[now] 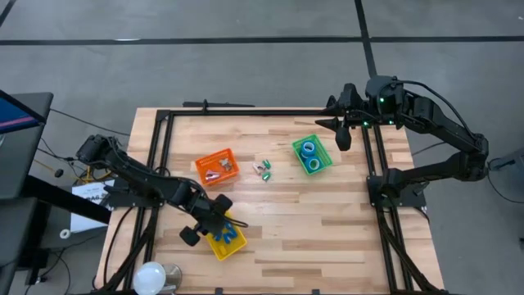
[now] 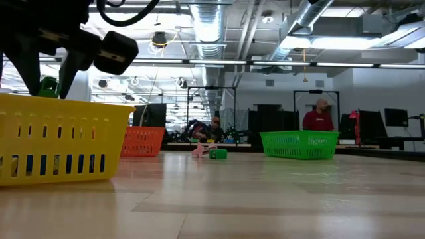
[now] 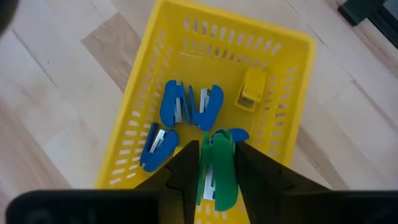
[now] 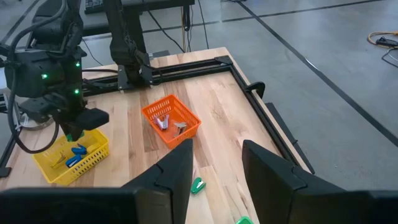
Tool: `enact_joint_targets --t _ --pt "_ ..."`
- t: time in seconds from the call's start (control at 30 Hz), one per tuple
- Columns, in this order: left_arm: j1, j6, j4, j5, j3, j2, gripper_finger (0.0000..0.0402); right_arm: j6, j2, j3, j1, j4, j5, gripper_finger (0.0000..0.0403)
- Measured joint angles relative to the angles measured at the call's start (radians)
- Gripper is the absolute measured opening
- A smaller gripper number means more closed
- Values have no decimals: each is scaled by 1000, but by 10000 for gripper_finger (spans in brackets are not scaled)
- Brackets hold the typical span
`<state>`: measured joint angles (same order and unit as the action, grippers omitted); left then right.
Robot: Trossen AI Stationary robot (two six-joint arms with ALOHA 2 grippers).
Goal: Pick and place Stapler, Stapler remover, tape
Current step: Put the green stapler into the yellow basket, then put the pink staple remover into the orange basket
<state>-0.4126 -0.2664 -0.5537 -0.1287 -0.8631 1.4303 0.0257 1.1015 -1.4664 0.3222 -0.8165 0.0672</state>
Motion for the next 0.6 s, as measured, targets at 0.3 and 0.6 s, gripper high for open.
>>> enact_joint_targets --t 0.3,0.6 --pt "0 37 -1 6 0 0 140 0 0 0 0 0 0 131" --pt "20 67 -1 13 -5 -53 206 0 0 0 0 0 0 131"
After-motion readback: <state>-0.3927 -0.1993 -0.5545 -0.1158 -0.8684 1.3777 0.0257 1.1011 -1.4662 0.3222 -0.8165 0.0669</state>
